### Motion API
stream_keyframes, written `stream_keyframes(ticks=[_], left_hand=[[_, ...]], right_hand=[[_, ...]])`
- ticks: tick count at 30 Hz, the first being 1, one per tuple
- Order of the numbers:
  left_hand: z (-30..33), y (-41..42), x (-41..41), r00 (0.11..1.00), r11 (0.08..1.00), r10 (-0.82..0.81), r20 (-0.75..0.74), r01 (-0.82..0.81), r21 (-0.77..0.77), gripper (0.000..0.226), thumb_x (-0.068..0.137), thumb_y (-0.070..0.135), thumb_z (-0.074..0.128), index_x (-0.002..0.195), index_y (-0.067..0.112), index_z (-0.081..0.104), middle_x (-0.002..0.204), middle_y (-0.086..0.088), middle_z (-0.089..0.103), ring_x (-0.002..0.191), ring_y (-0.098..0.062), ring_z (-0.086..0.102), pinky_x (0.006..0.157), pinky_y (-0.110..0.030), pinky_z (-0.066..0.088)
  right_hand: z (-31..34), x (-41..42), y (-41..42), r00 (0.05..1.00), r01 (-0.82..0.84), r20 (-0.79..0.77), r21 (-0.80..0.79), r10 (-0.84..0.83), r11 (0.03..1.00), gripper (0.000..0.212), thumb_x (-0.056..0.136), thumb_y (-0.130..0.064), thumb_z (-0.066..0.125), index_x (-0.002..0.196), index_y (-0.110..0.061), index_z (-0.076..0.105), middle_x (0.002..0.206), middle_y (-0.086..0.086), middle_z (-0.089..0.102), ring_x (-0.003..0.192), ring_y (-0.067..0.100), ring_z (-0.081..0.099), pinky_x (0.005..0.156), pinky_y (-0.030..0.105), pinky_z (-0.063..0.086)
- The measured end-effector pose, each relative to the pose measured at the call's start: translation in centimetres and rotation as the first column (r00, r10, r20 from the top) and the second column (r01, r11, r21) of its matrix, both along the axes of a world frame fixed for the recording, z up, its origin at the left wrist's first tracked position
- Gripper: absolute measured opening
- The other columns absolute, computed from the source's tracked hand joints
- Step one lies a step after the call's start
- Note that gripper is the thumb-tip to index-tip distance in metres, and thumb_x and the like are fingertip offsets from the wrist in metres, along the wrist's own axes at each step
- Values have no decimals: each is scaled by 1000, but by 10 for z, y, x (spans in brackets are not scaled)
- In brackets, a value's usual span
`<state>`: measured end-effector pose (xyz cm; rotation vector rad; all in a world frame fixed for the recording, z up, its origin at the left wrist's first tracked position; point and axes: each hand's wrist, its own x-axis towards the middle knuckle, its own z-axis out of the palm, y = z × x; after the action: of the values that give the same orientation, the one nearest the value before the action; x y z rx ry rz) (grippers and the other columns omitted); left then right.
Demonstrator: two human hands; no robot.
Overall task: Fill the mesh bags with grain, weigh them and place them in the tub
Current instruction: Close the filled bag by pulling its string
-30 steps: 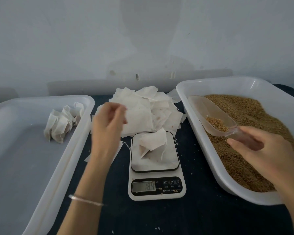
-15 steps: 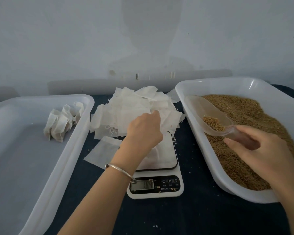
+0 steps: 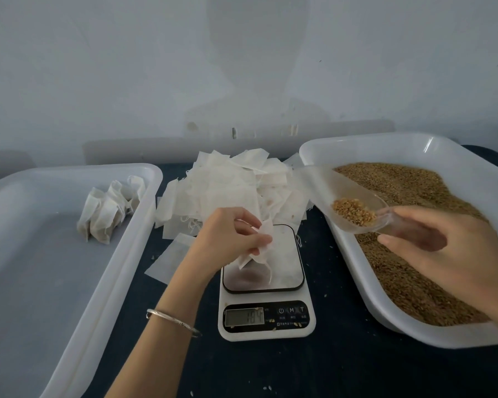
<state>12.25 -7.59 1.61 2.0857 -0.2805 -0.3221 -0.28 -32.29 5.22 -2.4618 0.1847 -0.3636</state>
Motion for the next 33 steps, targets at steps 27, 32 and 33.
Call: stream_keyframes(ticks=[27,32,33], left_hand=[[7,-1,-10,992,995,64,108,-56,-77,20,91,7,56,94,20,70,67,1,69,59,-9,64,76,-36,58],[7,-3,-9,992,995,70,104,-61,-81,19,90,7,57,93,20,71,64,0,69,56,-5,62,74,-32,57],[7,-3,-10,992,995,67,103,-59,-82,19,90,7,57,93,20,71,64,-1,69,56,-5,62,72,-29,57]], right_hand=[[53,23,23,942,-212,-332,-475,49,854,13,76,-54,63,86,-57,56,59,-23,62,55,-1,58,51,23,45],[58,25,25,934,-225,-357,-523,29,822,7,75,-56,64,80,-52,61,64,-20,62,58,0,58,48,21,39],[59,26,26,930,-230,-368,-534,21,814,7,76,-56,65,79,-52,61,65,-20,62,58,0,58,47,20,37]])
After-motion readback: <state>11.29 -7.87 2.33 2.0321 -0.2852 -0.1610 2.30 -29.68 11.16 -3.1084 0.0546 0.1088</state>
